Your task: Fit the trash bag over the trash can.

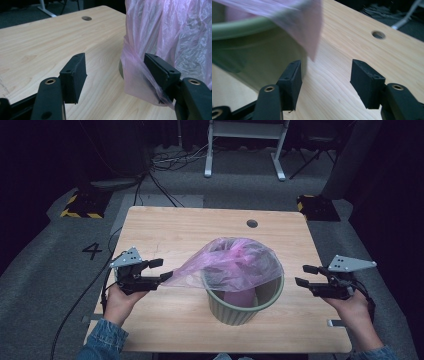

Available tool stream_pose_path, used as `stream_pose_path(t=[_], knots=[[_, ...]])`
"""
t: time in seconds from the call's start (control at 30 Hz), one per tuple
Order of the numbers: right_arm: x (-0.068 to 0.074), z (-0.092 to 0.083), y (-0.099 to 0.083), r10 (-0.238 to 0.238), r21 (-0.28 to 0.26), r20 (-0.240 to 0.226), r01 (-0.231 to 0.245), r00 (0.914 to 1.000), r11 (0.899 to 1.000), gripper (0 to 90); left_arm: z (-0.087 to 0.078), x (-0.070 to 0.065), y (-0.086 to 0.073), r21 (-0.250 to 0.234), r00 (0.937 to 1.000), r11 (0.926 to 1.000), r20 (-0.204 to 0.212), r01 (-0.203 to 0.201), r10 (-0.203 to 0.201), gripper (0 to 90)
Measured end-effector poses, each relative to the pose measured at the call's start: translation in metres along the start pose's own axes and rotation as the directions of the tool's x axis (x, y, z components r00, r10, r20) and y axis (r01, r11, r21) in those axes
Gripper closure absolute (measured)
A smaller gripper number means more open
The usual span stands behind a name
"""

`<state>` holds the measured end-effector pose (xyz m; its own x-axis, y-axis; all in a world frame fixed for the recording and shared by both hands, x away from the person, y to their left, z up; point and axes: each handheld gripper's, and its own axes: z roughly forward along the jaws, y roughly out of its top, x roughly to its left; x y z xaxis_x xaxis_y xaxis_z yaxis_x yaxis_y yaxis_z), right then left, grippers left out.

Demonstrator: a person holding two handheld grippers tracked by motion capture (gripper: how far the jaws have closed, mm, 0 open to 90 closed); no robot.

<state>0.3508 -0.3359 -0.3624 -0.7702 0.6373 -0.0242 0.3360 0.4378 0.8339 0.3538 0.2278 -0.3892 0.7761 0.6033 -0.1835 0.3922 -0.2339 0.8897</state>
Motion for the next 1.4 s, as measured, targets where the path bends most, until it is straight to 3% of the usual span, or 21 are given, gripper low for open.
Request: stream_pose_path(t=[0.2,0.37,0.43,0.5,0.6,0.8,0.9,1.0,1.1,1.17,1.23,1.4], knots=[[0.021,0.012,0.016,-0.099,-0.024,-0.048,0.098,0.9939,0.995,41.1,0.003,-0.005,0.002,-0.005,0.9996,1.0000,0.028,-0.005,0.005,36.5],[0.020,0.031,0.022,-0.115,-0.032,-0.052,0.113,0.9920,0.993,45.9,0.020,-0.007,0.004,0.035,0.9990,0.9993,0.042,-0.015,0.014,40.5],[0.018,0.034,0.025,-0.131,-0.043,-0.039,0.129,0.9906,0.991,56.7,0.026,-0.008,0.005,0.050,0.9986,0.9986,0.050,-0.020,0.017,44.0],[0.018,0.034,0.027,-0.142,-0.078,-0.036,0.138,0.9893,0.987,77.3,0.029,-0.011,0.006,0.049,0.9982,0.9986,0.056,-0.020,0.018,45.7],[0.020,0.030,0.028,-0.150,-0.090,-0.037,0.147,0.9879,0.985,90.0,0.026,-0.015,0.006,0.033,0.9977,0.9990,0.061,-0.031,0.029,44.7],[0.025,0.014,0.020,-0.116,-0.069,-0.047,0.112,0.9922,0.991,90.0,-0.003,-0.026,0.007,-0.028,0.9966,0.9981,0.060,-0.056,0.057,38.1],[0.033,0.002,0.016,-0.123,-0.058,-0.052,0.120,0.9911,0.991,90.0,-0.019,-0.034,0.008,-0.056,0.9948,0.9952,0.057,-0.080,0.084,36.2],[0.042,-0.005,0.015,-0.133,-0.057,-0.061,0.130,0.9892,0.990,90.0,-0.030,-0.045,0.010,-0.094,0.9891,0.9899,0.092,-0.106,0.115,34.0],[0.052,-0.009,0.014,-0.147,-0.049,-0.078,0.143,0.9861,0.988,90.0,-0.025,-0.057,0.011,-0.088,0.9793,0.9860,0.133,-0.142,0.153,32.4],[0.058,-0.010,0.015,-0.157,-0.046,-0.086,0.153,0.9839,0.987,90.0,-0.015,-0.063,0.011,-0.081,0.9772,0.9818,0.111,-0.172,0.181,32.7],[0.061,-0.010,0.016,-0.163,-0.050,-0.098,0.159,0.9816,0.986,90.0,-0.001,-0.061,0.014,-0.059,0.9787,0.9834,0.104,-0.172,0.177,32.6],[0.060,-0.010,0.019,-0.147,-0.061,-0.130,0.140,0.9805,0.988,90.0,0.018,-0.046,0.019,-0.017,0.9835,0.9835,0.013,-0.180,0.180,32.1]])
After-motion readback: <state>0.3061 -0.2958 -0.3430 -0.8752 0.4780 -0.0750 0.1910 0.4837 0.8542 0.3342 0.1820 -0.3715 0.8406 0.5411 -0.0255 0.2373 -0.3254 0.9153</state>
